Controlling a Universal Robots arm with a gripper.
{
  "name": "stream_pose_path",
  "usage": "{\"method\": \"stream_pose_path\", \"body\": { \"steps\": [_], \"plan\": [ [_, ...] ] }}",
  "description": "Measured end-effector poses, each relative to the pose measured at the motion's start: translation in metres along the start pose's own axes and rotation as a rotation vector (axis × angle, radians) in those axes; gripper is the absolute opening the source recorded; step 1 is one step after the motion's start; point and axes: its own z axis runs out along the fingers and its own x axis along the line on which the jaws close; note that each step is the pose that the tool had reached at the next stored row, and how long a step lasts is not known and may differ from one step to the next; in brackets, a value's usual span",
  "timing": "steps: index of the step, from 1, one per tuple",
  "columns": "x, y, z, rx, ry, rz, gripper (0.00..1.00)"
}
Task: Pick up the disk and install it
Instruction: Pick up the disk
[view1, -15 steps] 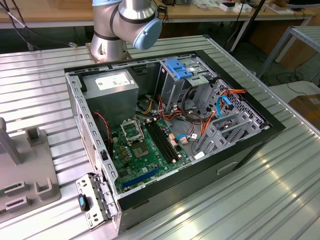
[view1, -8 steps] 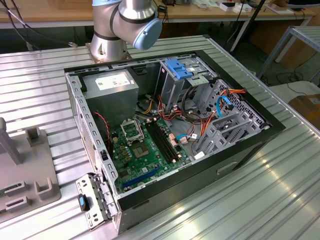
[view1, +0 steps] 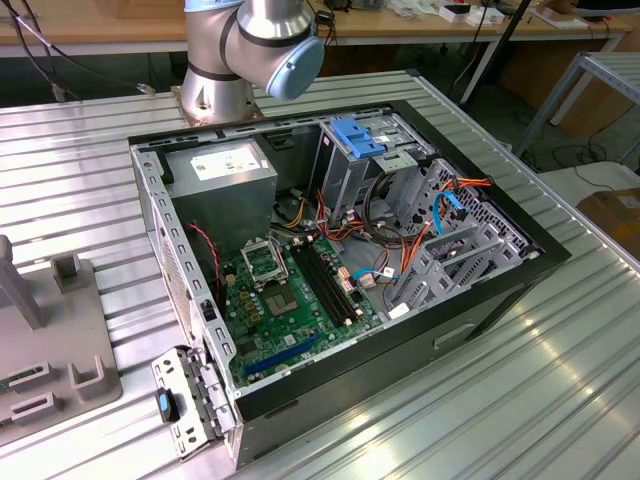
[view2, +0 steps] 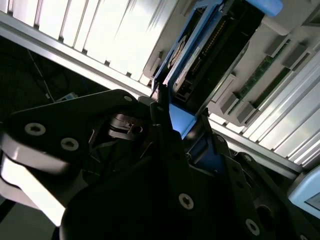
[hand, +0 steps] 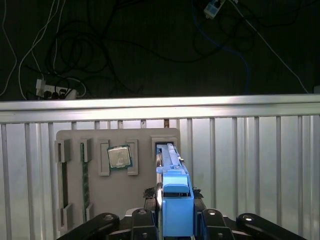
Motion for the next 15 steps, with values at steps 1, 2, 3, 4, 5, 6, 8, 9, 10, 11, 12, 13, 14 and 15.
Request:
{"method": "stream_pose_path", "body": {
  "steps": [1, 2, 3, 4, 5, 6, 8, 9, 10, 11, 12, 13, 14, 15],
  "plan": [
    [0.0, 0.0, -0.0001, -0.0001, 0.0, 0.0, 0.37],
    [0.0, 0.0, -0.0002, 0.0, 0.0, 0.0, 0.37],
    [-0.0001, 0.0, -0.0014, -0.0005, 0.0003, 0.0, 0.37],
    [-0.0002, -0.0001, -0.0036, -0.0001, 0.0001, 0.0, 0.37],
    [-0.0003, -0.0001, -0.0062, -0.0001, 0.0, 0.0, 0.37],
    [-0.0004, -0.0001, -0.0099, -0.0001, 0.0001, 0.0, 0.37],
    [-0.0005, -0.0002, -0.0129, -0.0001, 0.0001, 0.0, 0.37],
    [-0.0006, -0.0001, -0.015, 0.0002, -0.0001, 0.0, 0.37],
    [-0.0006, -0.0002, -0.0158, 0.0, 0.0001, 0.0, 0.37],
    [-0.0006, -0.0002, -0.0162, 0.0, 0.0, 0.0, 0.37],
    [-0.0006, -0.0002, -0.0166, 0.0001, 0.0, 0.0, 0.37],
    [-0.0006, -0.0002, -0.0169, 0.0001, 0.0, 0.0, 0.37],
    [-0.0007, -0.0002, -0.0172, 0.0, 0.0, 0.0, 0.37],
    [-0.0007, -0.0002, -0.0173, 0.0, 0.0, 0.0, 0.37]
  ]
}}
